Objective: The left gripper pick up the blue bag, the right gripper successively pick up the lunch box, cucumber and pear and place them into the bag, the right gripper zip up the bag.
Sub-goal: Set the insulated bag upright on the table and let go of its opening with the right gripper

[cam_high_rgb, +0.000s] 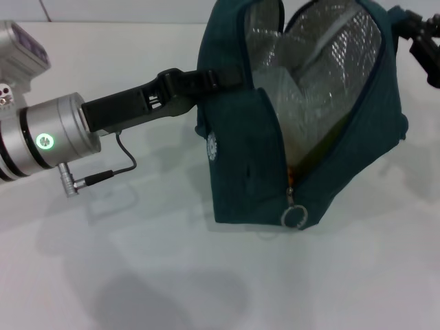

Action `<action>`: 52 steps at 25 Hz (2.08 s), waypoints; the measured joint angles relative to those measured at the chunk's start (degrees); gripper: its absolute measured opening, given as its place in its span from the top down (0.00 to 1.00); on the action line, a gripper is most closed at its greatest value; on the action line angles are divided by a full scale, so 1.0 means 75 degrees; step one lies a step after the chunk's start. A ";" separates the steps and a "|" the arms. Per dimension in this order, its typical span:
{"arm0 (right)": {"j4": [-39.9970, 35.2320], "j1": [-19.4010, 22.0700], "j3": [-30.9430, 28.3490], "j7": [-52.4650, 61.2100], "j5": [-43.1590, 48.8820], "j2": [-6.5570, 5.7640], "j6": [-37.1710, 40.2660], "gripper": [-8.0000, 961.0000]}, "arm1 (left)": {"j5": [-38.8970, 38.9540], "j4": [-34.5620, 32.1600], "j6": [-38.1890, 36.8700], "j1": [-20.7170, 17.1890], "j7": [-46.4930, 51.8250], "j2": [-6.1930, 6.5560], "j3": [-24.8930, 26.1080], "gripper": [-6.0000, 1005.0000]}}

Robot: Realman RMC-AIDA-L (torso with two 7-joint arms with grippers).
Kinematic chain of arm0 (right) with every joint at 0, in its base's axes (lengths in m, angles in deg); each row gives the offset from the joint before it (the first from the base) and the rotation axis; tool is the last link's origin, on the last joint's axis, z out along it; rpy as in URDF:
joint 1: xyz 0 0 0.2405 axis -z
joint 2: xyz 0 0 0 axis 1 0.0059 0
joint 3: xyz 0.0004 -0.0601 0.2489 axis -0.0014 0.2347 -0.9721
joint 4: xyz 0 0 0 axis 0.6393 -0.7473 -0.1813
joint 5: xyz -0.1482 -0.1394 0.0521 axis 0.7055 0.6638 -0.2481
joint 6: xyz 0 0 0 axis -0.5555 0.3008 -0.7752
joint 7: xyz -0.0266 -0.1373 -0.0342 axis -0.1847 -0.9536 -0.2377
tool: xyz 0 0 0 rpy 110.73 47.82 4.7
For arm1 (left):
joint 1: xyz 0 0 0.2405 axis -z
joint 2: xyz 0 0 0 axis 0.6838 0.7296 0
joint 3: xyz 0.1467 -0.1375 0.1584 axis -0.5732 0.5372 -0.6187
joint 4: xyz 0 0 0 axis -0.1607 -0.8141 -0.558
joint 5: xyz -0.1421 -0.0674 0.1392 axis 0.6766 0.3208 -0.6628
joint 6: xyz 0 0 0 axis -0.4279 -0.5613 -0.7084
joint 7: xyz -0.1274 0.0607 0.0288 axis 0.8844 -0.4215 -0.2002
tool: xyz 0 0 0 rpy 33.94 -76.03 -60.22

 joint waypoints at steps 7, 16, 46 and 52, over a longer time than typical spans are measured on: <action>0.0675 -0.0360 0.0011 -0.0210 0.0097 0.0007 -0.0047 0.96 | -0.0083 0.0023 0.0287 -0.0161 -0.0060 0.0001 -0.0024 0.96; 0.0730 -0.0485 0.0068 -0.0276 0.0283 0.0025 -0.0207 0.96 | -0.0143 0.0395 0.0520 -0.0224 -0.0268 -0.0019 -0.0046 0.96; 0.1087 -0.0476 0.0243 -0.0132 0.0487 0.0046 -0.0088 0.95 | -0.0136 0.0839 0.0345 -0.0556 -0.0296 -0.0036 -0.0048 0.96; 0.1042 -0.0399 0.0219 -0.0129 0.0437 0.0040 -0.0036 0.67 | -0.0142 0.0839 0.0349 -0.0623 -0.0349 -0.0036 -0.0047 0.96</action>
